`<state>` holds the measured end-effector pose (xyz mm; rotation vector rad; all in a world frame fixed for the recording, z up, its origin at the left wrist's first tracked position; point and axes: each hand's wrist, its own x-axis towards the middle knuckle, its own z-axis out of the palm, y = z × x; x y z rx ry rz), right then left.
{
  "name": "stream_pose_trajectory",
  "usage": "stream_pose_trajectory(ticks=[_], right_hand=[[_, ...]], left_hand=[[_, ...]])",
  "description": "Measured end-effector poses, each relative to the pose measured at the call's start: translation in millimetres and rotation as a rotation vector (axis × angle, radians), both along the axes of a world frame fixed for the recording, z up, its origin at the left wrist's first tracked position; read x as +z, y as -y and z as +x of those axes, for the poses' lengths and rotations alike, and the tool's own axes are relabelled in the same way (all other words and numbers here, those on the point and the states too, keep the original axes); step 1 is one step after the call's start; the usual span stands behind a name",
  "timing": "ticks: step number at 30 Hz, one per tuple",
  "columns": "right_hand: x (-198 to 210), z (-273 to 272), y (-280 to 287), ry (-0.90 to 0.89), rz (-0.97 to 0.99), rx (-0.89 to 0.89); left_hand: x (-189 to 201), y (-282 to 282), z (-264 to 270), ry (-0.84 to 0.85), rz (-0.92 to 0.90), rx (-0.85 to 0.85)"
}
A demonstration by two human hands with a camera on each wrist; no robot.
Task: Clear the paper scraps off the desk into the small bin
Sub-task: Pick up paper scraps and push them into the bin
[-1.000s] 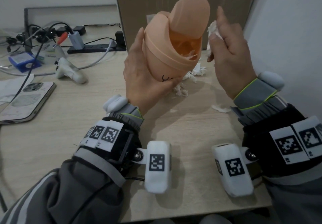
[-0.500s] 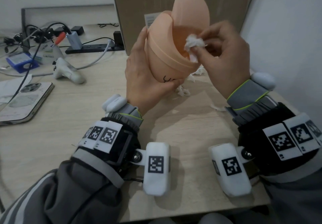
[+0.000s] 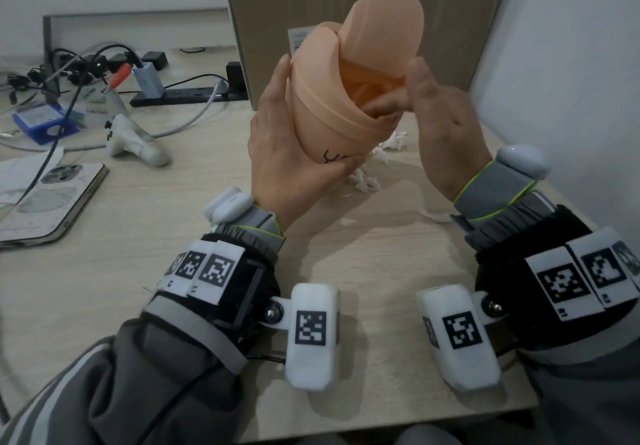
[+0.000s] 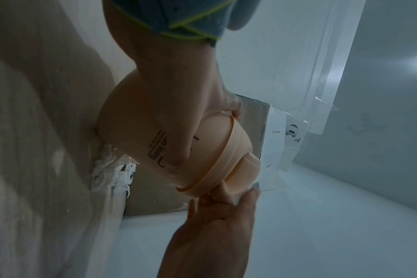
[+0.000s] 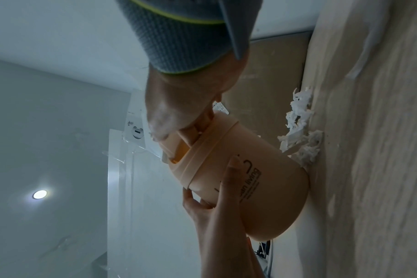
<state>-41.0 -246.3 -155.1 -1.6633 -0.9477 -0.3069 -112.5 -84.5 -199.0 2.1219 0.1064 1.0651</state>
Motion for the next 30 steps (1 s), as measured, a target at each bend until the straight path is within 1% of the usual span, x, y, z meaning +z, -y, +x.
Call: stream_pose_trajectory(ticks=[2,3,4,6,8,10,11,12,14,16,18,20,21,23,24,28,30], right_hand=[[-4,2,-2,0.003,-0.158,0.022],[-5,3,-3,0.007,-0.177,0.021],[-4,3,-2,0.014,-0.139,0.022],[1,3,2,0.016,0.031,0.004],[6,3,8,-0.004,0.175,-0.1],[7,15,15,-0.103,0.207,-0.245],[8,22,18,-0.198,0.162,-0.303],[7,30,22,-0.304,0.07,-0.343],[4,41,31,-0.483,-0.227,-0.353],[-1,41,37,-0.61,-0.552,-0.279],[-6,36,39,-0.707,-0.81,-0.177],[-9,31,38,-0.767,-0.967,-0.089],[-10,29,37,-0.786,-1.006,-0.057],[-13,29,34,-0.797,-0.997,0.002],[-15,30,32,-0.796,-0.95,0.035],[-26,35,18,-0.819,-0.622,0.189],[-31,37,13,-0.828,-0.475,0.225]], left_hand=[[0,1,0,-0.013,0.009,0.012],[0,1,0,-0.014,0.014,0.012],[0,0,0,-0.012,0.012,0.009],[0,1,-1,-0.015,-0.011,0.013],[1,1,-2,-0.016,-0.044,0.014],[1,0,-2,-0.016,-0.099,0.014],[1,-1,-2,-0.011,-0.128,0.017],[1,-2,-1,-0.001,-0.155,0.023],[-1,-6,1,0.018,-0.204,0.048],[-2,-10,3,0.033,-0.239,0.075],[-3,-13,4,0.036,-0.271,0.106],[-3,-15,5,0.042,-0.301,0.126],[-4,-15,5,0.047,-0.312,0.13],[-4,-15,4,0.05,-0.323,0.14],[-4,-15,4,0.05,-0.327,0.144],[-3,-18,3,0.063,-0.349,0.159],[-3,-20,2,0.064,-0.367,0.169]])
